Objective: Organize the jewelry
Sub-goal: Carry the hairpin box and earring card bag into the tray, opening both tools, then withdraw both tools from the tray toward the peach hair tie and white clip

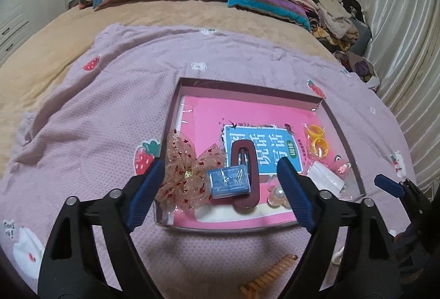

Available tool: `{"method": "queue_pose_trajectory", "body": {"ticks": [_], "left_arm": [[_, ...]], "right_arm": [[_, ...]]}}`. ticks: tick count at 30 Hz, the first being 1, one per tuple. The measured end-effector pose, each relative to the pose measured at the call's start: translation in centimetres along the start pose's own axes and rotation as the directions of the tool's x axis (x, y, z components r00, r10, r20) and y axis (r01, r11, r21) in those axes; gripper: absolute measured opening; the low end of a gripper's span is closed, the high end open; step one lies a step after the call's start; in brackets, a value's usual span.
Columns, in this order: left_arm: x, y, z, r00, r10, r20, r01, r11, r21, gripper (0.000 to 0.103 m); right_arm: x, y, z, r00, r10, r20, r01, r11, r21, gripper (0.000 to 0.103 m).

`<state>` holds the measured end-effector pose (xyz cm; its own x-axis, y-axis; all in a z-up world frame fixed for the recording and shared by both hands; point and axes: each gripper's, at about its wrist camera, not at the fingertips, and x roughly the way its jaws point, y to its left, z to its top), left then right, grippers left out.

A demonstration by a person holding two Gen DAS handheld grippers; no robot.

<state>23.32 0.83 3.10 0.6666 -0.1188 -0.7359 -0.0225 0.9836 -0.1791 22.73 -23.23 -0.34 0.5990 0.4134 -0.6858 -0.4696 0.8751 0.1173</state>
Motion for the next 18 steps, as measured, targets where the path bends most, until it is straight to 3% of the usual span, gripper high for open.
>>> {"method": "queue_pose_trajectory", "body": {"ticks": [4, 18], "left_arm": [[-1.6, -0.4, 0.2, 1.000, 0.011, 0.027, -0.011, 1.000, 0.002, 0.093], [-6.7, -1.6, -0.7, 0.995, 0.001, 0.100, -0.003, 1.000, 0.019, 0.093]], "right_arm": [[-1.4, 0.0, 0.0, 1.000, -0.008, 0.030, 0.007, 1.000, 0.012, 0.097], [-7.7, 1.2, -0.1, 0.987, -0.057, 0.152, 0.057, 0.998, 0.007, 0.098]]}}
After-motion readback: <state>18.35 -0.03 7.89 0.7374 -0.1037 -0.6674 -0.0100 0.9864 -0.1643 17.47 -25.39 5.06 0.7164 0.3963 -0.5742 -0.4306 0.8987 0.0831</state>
